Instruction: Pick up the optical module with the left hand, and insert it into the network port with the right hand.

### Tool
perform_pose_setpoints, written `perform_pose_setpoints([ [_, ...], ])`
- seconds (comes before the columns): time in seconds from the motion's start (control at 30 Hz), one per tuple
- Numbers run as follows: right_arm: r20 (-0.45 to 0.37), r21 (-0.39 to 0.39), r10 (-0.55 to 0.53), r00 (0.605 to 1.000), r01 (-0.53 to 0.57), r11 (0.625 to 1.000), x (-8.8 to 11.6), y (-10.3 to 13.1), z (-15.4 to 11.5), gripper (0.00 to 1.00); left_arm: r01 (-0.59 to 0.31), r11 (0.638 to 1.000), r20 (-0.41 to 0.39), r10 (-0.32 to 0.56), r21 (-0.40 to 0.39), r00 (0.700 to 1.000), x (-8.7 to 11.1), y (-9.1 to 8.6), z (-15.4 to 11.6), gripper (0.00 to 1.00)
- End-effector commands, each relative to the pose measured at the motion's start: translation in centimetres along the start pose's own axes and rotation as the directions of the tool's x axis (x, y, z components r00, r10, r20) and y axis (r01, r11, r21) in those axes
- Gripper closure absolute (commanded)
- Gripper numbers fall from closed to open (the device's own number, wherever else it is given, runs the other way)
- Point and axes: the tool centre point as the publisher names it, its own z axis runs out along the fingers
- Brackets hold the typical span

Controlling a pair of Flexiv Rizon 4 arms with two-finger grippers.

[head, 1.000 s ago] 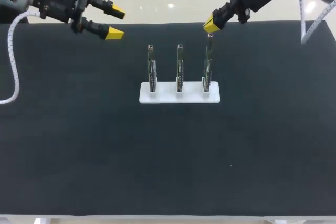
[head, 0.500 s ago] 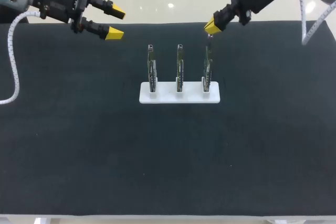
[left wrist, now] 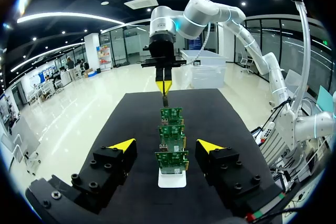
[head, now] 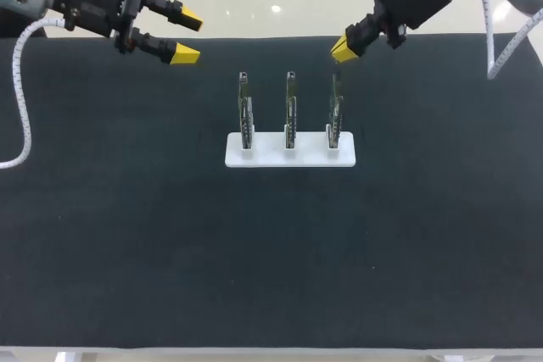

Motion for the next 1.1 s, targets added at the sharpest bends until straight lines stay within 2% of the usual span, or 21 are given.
perform_pose_setpoints([
  [0.03, 0.004, 0.006, -0.002, 1.0, 0.002, 1.0, 0.2, 0.1, 0.4, 1.0, 0.0, 1.0, -0.002, 0.0, -0.003, 1.0, 0.0, 0.0, 0.1, 0.0],
  [1.1, 0.028, 0.012, -0.025, 0.999, 0.025, 1.0, 2.0, -0.1, 2.7, 1.0, 0.0, 1.0, -0.002, 0.0, -0.003, 1.0, 0.0, 0.0, 0.1, 0.0],
])
